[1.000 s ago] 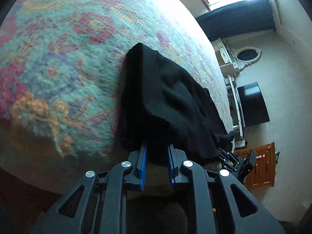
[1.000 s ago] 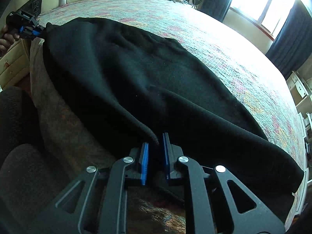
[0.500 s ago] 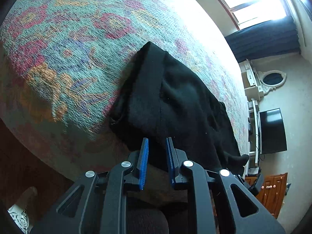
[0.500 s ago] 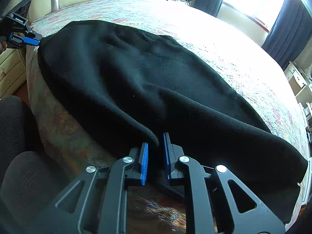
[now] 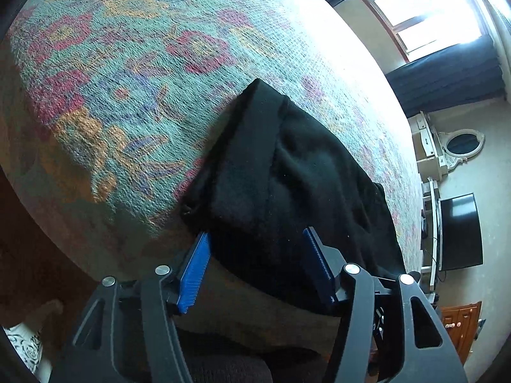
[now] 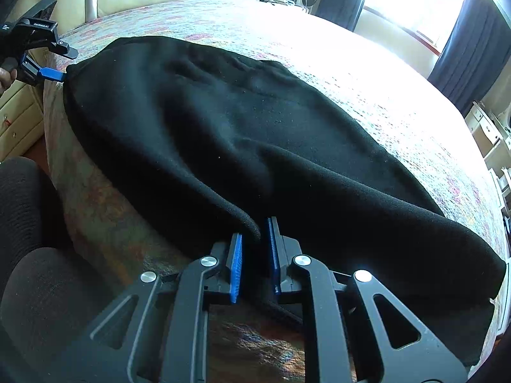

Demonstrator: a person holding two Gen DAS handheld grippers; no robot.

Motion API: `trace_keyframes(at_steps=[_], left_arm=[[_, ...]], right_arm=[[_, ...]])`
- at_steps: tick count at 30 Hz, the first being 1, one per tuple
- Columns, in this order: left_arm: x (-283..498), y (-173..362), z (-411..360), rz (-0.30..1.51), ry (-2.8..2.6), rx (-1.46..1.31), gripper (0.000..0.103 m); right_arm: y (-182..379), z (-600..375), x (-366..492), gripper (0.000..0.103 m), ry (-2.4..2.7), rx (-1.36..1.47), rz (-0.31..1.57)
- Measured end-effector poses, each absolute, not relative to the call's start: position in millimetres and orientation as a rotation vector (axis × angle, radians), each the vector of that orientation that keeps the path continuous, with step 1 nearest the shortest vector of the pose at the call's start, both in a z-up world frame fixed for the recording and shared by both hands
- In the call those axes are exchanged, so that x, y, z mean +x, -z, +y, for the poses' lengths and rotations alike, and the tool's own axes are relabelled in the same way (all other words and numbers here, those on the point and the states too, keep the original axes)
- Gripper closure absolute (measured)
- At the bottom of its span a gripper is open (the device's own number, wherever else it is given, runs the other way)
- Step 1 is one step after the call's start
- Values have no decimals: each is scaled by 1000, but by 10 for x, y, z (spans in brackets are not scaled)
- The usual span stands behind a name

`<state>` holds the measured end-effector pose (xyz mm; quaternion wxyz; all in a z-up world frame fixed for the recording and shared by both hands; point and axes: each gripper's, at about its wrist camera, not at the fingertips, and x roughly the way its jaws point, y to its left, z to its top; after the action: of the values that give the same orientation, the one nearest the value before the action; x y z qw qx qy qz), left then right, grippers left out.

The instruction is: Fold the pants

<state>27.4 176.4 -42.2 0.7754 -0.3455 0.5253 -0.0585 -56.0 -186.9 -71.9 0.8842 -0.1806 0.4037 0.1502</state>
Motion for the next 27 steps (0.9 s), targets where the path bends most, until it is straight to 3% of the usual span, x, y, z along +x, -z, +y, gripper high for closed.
trace_keyframes(at_steps=[4,9,15,22,27], left_arm=[[368,409,1704,1143,146,-752,45],[367,477,1761,1172,88,-731,85],[285,472,1909,1149,68,-811,92],[196,303,1936,1109,29,-790,93],[186,495,2014,1168,19,-803,93]], right_arm=[[719,-1874,-566,88,-311,-372,837],[718,-1873,-590,88,-312,-381,823],[718,-1812,-665,88,-303,-440,786],[721,-1683,-778,89,-287,-536,767],[727,-1648,-866,90,-297,-546,784]])
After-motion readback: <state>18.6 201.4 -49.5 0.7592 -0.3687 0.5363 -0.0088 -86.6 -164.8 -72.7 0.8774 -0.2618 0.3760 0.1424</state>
